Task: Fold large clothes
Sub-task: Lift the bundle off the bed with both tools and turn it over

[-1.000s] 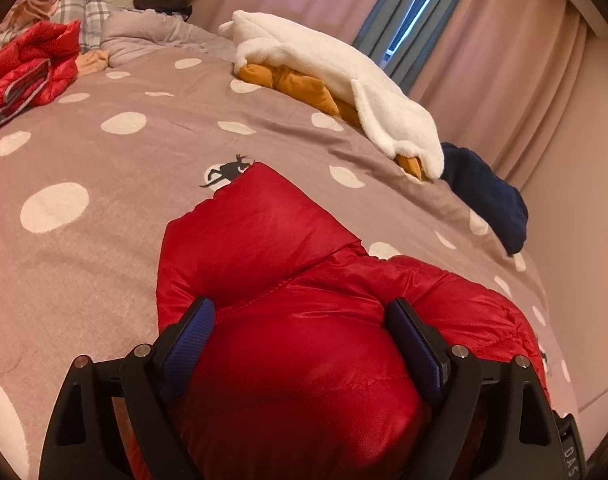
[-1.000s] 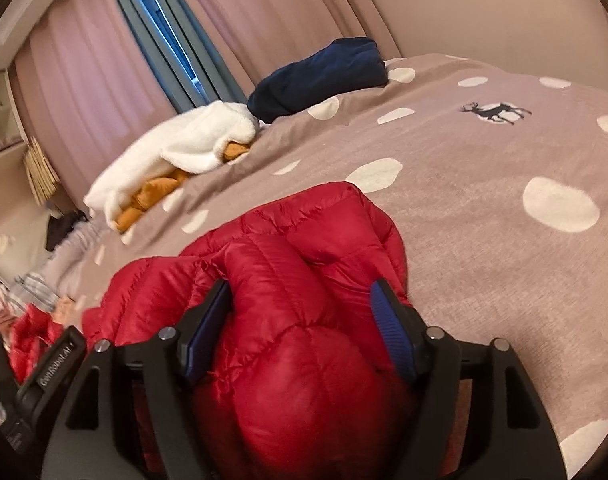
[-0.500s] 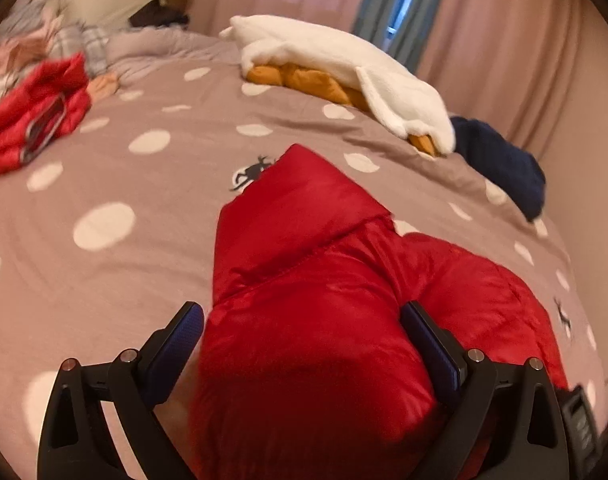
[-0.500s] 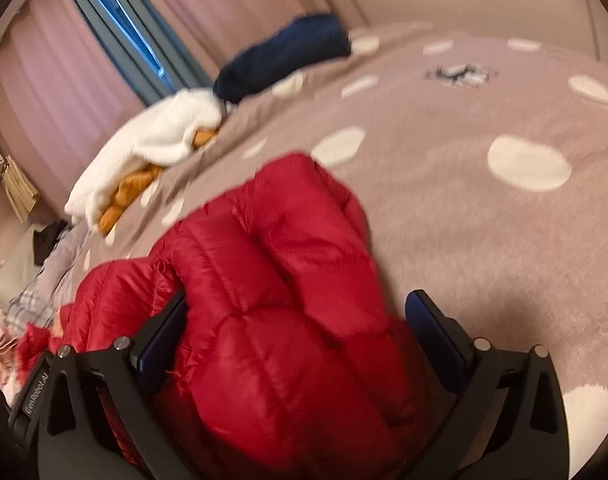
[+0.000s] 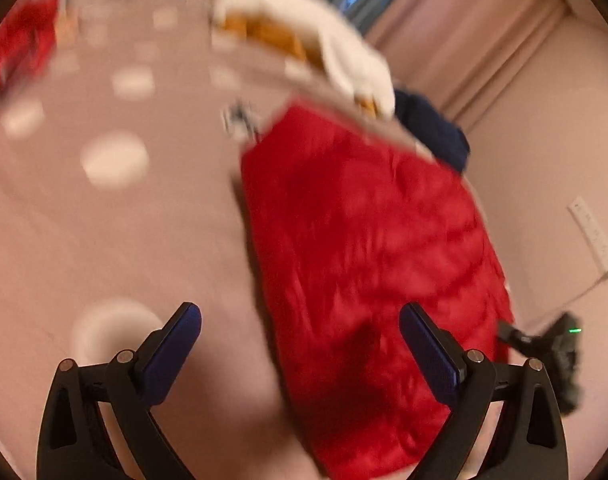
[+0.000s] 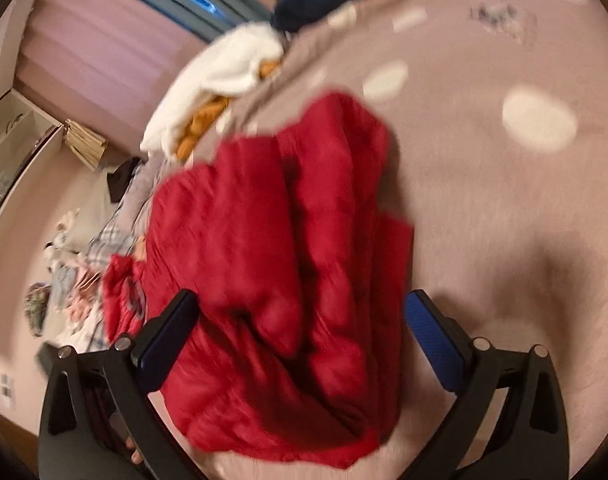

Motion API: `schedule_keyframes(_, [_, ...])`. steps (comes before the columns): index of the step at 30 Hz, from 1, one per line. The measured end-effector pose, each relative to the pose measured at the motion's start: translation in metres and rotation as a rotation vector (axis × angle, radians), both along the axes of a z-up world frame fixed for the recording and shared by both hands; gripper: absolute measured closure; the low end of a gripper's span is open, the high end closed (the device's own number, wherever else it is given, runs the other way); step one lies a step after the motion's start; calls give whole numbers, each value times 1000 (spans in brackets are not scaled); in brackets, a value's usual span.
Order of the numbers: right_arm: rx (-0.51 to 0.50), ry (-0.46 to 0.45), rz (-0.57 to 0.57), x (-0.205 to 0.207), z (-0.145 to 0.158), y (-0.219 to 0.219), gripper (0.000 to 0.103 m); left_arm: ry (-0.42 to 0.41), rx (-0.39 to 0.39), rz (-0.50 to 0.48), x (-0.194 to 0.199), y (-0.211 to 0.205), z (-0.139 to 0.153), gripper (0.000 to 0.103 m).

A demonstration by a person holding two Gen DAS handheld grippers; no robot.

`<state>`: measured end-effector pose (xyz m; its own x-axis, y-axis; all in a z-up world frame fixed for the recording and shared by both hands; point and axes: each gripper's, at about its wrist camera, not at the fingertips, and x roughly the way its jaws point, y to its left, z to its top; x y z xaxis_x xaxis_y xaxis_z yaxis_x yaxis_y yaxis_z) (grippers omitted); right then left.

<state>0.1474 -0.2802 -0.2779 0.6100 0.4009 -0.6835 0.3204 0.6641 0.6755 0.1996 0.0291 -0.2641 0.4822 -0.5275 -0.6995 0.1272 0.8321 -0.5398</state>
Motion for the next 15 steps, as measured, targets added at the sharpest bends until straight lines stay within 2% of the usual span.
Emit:
schedule_keyframes(3, [199, 21, -4, 0, -34, 3, 0, 71, -157, -86, 7, -14, -19, 5])
schedule_keyframes(5, [200, -8, -6, -3, -36, 8, 0, 145, -246, -120, 16, -29, -35, 5])
schedule_keyframes(9, [196, -17, 53, 6, -37, 24, 0, 173, -284, -119, 34, -43, -61, 1])
schedule_keyframes(11, [183, -38, 47, 7, -39, 27, 8, 175, -313, -111, 39, -42, -67, 2])
schedule_keyframes(13, [201, -87, 29, 4, -46, 30, 26, 161, -295, -101, 39, -44, -68, 6])
schedule_keyframes(15, [204, -118, 8, 1, -50, 31, 37, 140, -266, -79, 39, -49, -67, 9])
